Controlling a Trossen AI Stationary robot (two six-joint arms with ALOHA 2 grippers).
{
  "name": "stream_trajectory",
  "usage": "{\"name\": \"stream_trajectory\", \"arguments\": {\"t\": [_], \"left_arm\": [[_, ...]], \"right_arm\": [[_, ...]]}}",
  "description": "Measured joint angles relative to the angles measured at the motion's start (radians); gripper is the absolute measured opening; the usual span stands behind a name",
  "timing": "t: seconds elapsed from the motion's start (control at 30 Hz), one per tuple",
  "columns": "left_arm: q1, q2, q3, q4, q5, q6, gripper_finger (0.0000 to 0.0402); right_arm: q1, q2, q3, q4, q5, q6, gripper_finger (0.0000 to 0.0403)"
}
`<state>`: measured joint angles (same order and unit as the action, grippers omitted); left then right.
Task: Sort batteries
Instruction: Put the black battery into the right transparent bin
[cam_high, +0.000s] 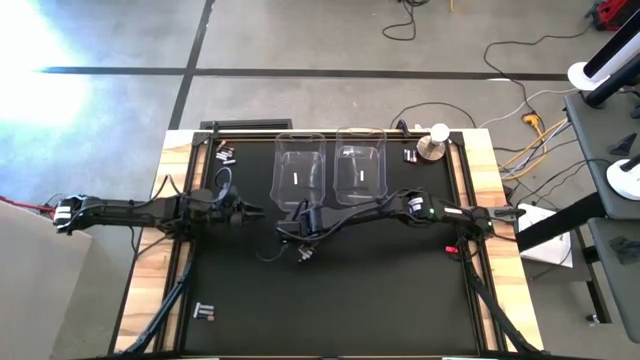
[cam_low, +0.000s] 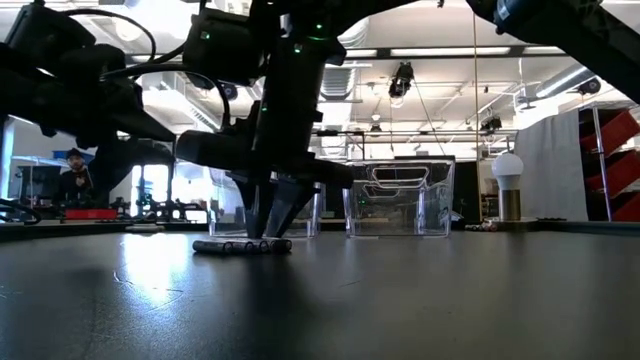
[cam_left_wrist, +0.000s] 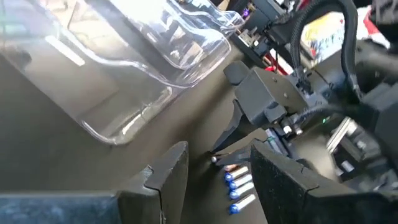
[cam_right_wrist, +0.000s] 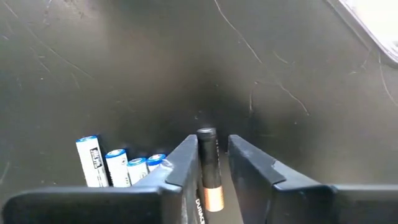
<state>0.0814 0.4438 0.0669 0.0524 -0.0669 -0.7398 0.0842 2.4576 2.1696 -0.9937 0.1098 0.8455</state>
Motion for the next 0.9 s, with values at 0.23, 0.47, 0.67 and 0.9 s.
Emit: {"name": "stream_trajectory", "arguments": {"t": [0.23, 0.47, 0.67, 0.9], "left_arm": [[0.000, 0.000, 0.000, 0.017, 0.000, -0.029, 0.0155], [0.000, 0.000, 0.000, 0.023, 0.000, -0.029, 0.0155], [0.000, 0.000, 0.000, 0.023, 0.000, -0.029, 0.0155], [0.000, 0.000, 0.000, 0.022, -0.001, -0.029, 0.0155]], "right_arm": [[0.000, -0.001, -0.018, 0.009, 0.003, 0.000, 0.0047], [0.000, -0.002, -0.008, 0.003, -0.001, 0.024, 0.0032], [-0.004, -0.022, 0.004, -0.001, 0.025, 0.088, 0.0031], [-0.005, -0.143, 0.013, 0.007, 0.072, 0.106, 0.0030]]}}
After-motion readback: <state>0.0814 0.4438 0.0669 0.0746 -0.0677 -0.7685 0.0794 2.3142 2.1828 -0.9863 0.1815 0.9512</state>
